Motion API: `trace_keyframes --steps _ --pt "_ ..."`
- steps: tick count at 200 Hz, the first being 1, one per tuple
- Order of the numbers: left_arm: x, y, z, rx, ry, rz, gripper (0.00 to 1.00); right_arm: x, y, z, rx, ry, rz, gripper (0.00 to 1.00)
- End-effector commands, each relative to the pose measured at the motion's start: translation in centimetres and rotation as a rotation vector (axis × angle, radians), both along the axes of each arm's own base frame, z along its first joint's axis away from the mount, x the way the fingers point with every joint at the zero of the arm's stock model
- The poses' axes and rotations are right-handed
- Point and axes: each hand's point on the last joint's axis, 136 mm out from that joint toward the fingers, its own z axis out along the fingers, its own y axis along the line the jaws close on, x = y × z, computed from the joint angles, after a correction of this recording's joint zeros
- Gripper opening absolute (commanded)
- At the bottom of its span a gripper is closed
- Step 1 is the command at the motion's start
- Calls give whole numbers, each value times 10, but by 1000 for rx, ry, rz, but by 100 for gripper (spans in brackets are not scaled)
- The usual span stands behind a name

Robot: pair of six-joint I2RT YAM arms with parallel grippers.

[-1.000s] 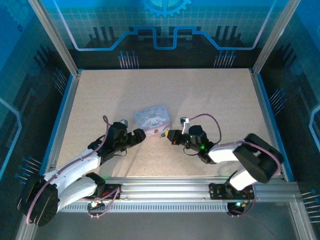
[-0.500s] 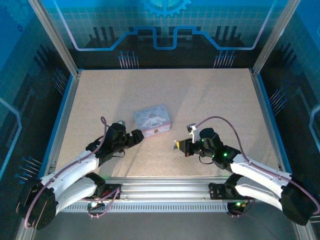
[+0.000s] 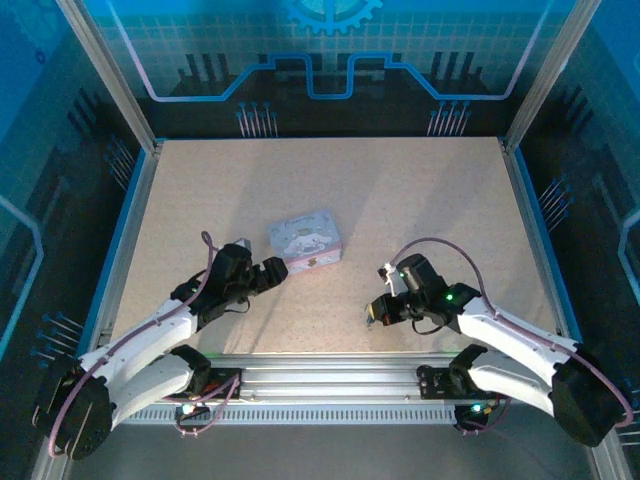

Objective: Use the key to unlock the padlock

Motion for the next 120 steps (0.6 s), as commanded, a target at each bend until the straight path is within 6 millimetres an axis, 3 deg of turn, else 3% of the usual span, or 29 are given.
trace_keyframes --steps 1,61,120 --pt "5 -1 10 12 -22 -11 89 0 0 0 13 44 6 7" --pt "8 -8 2 1 -1 -28 89 11 -5 -22 18 137 -23 8" --pt "12 -11 3 6 -4 -39 89 20 -6 -31 20 164 -37 13"
